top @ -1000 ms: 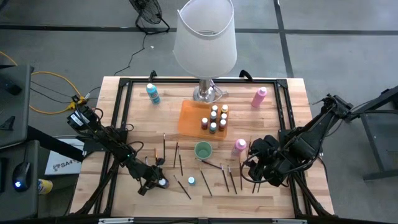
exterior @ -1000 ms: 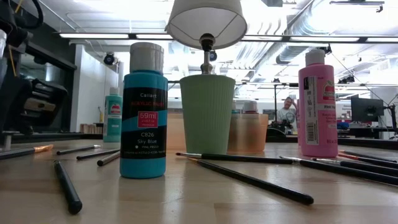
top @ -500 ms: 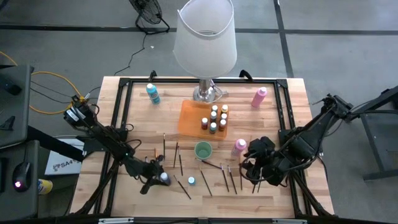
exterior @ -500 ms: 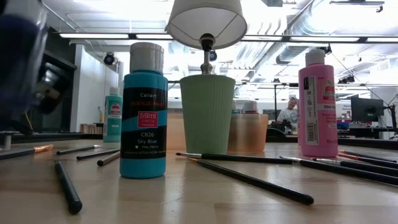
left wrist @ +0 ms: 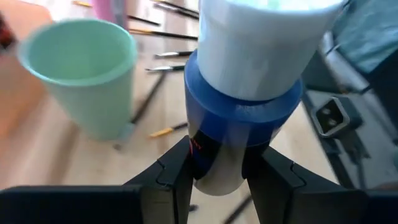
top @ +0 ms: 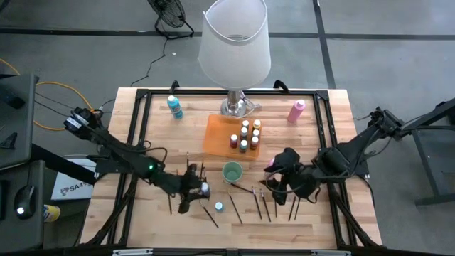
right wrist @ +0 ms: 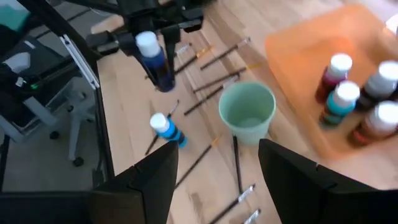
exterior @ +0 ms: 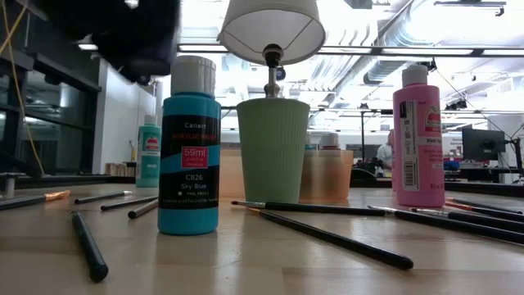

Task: Pick & Place Paint Supplies
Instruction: Put the small dark blue paint bottle into the orange bin

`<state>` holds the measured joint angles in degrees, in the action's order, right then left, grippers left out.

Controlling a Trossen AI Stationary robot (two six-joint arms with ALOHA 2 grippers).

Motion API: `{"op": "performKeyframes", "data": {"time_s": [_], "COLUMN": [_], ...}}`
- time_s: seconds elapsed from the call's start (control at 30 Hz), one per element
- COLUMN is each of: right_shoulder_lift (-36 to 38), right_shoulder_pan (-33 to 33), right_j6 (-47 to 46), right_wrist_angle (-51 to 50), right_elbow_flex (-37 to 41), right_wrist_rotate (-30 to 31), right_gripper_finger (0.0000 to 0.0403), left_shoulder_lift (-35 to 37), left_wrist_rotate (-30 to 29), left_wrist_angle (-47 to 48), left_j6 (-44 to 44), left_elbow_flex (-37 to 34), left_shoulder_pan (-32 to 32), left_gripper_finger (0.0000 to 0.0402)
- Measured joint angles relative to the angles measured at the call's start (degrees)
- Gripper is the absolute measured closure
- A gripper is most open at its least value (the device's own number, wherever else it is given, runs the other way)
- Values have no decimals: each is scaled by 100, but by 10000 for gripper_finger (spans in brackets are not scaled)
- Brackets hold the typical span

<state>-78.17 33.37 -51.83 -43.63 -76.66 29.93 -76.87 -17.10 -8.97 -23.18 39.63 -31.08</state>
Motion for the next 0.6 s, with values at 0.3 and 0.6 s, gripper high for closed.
{"op": "performKeyframes", "data": {"time_s": [0.3, 0.6], "right_shoulder_lift": [-115, -832], "right_shoulder_pan": [-274, -796], "right_j6": [1754, 3554], "right_wrist_angle": [1111, 2452], "right_elbow_flex": [-2, 0], "right_wrist_rotate": [-114, -151], "right_gripper_finger": [186, 186], "left_shoulder_lift": [-5, -21], "left_wrist_rotate": [8, 50], "left_wrist_angle": [2166, 2623], "left_j6": [489, 494], "left_elbow_flex": [1784, 2250], "left_shoulder_pan": [732, 1571], "left_gripper_finger": [279, 279]}}
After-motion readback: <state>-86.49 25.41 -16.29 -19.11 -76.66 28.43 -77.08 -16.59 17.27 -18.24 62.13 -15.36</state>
